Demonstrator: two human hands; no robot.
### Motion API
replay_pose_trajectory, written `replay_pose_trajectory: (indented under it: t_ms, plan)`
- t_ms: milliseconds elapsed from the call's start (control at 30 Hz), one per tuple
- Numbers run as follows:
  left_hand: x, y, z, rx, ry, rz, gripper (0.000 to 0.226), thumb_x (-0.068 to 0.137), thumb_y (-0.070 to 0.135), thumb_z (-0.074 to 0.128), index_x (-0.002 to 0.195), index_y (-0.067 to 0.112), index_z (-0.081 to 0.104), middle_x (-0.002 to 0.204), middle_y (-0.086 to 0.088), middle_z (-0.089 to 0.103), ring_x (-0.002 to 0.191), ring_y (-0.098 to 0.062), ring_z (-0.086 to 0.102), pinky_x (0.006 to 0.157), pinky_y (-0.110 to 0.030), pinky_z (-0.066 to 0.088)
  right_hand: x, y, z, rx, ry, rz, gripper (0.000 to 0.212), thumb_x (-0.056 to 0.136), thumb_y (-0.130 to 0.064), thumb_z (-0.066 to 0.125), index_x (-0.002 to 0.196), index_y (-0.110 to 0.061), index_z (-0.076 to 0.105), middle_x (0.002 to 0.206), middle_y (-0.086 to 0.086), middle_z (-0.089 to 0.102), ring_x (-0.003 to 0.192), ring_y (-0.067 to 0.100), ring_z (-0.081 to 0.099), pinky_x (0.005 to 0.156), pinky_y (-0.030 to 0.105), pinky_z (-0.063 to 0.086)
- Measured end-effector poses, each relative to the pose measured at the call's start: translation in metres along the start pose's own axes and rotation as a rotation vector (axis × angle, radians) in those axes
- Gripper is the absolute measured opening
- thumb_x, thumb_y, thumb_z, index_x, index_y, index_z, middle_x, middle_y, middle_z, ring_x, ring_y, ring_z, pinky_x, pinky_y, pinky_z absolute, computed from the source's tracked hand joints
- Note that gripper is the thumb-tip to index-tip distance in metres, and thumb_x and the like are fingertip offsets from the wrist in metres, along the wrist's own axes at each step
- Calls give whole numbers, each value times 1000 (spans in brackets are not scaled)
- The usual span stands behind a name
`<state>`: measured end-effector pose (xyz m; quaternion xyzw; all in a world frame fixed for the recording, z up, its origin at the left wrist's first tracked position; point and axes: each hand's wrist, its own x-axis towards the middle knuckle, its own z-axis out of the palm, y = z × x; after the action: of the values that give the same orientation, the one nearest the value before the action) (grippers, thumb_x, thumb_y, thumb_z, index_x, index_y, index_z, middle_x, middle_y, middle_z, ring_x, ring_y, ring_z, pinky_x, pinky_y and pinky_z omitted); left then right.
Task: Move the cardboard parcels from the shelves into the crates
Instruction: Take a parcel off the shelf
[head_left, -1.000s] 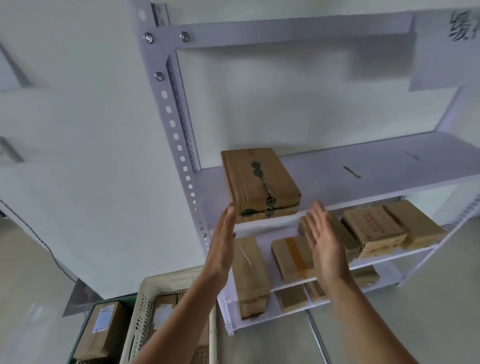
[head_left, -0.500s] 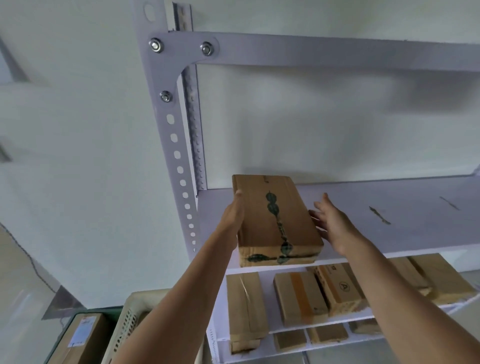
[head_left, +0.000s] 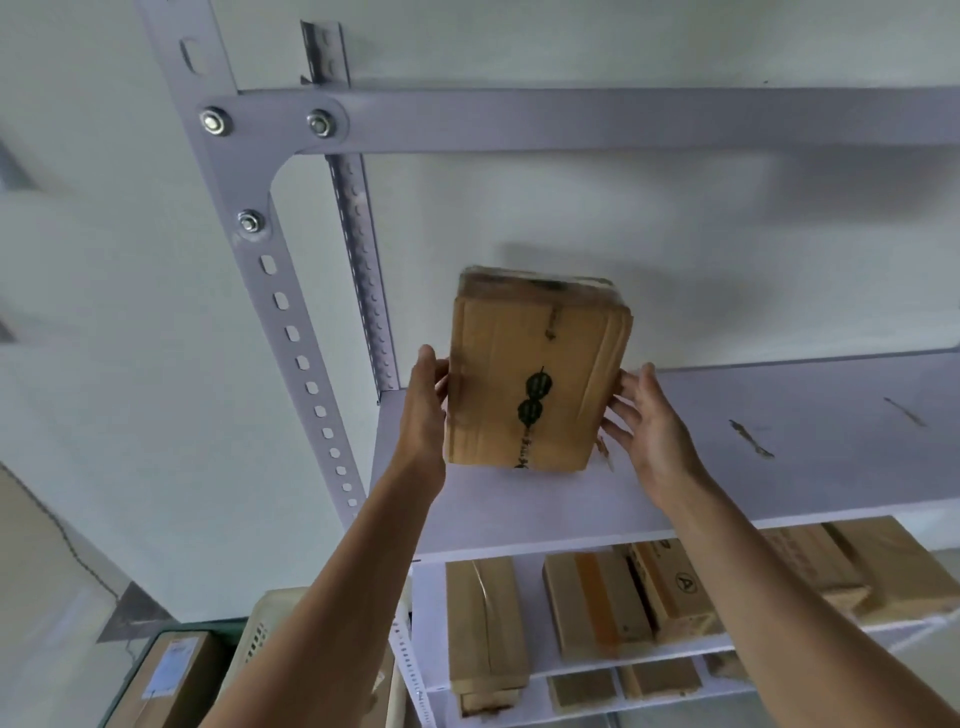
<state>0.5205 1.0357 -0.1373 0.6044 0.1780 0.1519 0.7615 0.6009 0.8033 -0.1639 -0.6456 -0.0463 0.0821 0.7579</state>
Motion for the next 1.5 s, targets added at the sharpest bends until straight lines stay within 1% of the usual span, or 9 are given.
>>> replay_pose_trajectory:
  t_ms: [167,300,500,667,767,900,1033,1300,1500]
  plan:
    - [-20,-15,-5,-9,80,-64,56,111,66,26,128,26,62,138,3,64,139,-22,55,126,-52,31,-12,7,-7,-10,-46,23,57,89,-71,43,122,-32,69,115,-17,79,113,-4,69,102,38,49]
    - [-31,-17,-11,21,153,-121,66,108,73,28,124,22,68,133,-2,68,125,-21,61,121,-55,36,-11,7,-14,-36,-57,67,62,91,-71,44,117,-22,71,110,-4,82,100,5,77,88,32,54]
    - [-55,-12,-6,69,129,-126,70,102,82,23,144,37,57,150,-1,59,140,-27,54,122,-62,35,-21,5,-20,-57,-145,185,106,82,-81,39,155,-5,51,147,13,64,131,24,63,113,41,47]
    - [-71,-16,-7,-2,51,-99,74,105,75,24,158,32,54,161,-11,56,152,-34,47,127,-65,28,-36,8,-21,50,-119,154,73,92,-78,37,117,-21,76,111,-1,82,116,18,68,105,37,48]
    - [-80,-24,-10,-21,-91,-93,79,108,70,20,130,23,80,141,-25,69,137,-48,61,119,-65,44,-47,8,-23,79,-112,130,83,94,-77,35,128,-11,72,128,17,74,126,31,66,113,49,47]
    - [-89,-33,-12,-49,-89,-106,79,102,76,30,145,19,64,144,-16,71,135,-40,66,114,-58,51,-58,9,-23,91,-154,100,74,91,-78,38,130,-24,72,123,4,79,118,25,74,102,46,55]
    - [-101,-39,-6,-3,-166,-35,67,102,75,29,131,38,75,138,-8,75,127,-33,72,99,-45,63,-69,14,-24,82,-204,26,64,100,-70,34,129,-27,71,120,8,79,113,27,76,85,36,64]
    - [-124,-50,4,63,-206,97,63,111,59,17,161,35,48,152,-6,65,138,-32,65,108,-50,59,-85,15,-22,112,-214,-91,71,98,-65,35,158,-29,45,149,11,62,137,32,61,116,62,47]
    - [-141,-49,7,66,-161,72,62,113,55,14,163,34,44,156,-6,61,144,-33,59,118,-54,51,-91,20,-31,148,-252,-62,68,98,-66,37,154,-29,49,142,14,66,130,36,66,110,68,50]
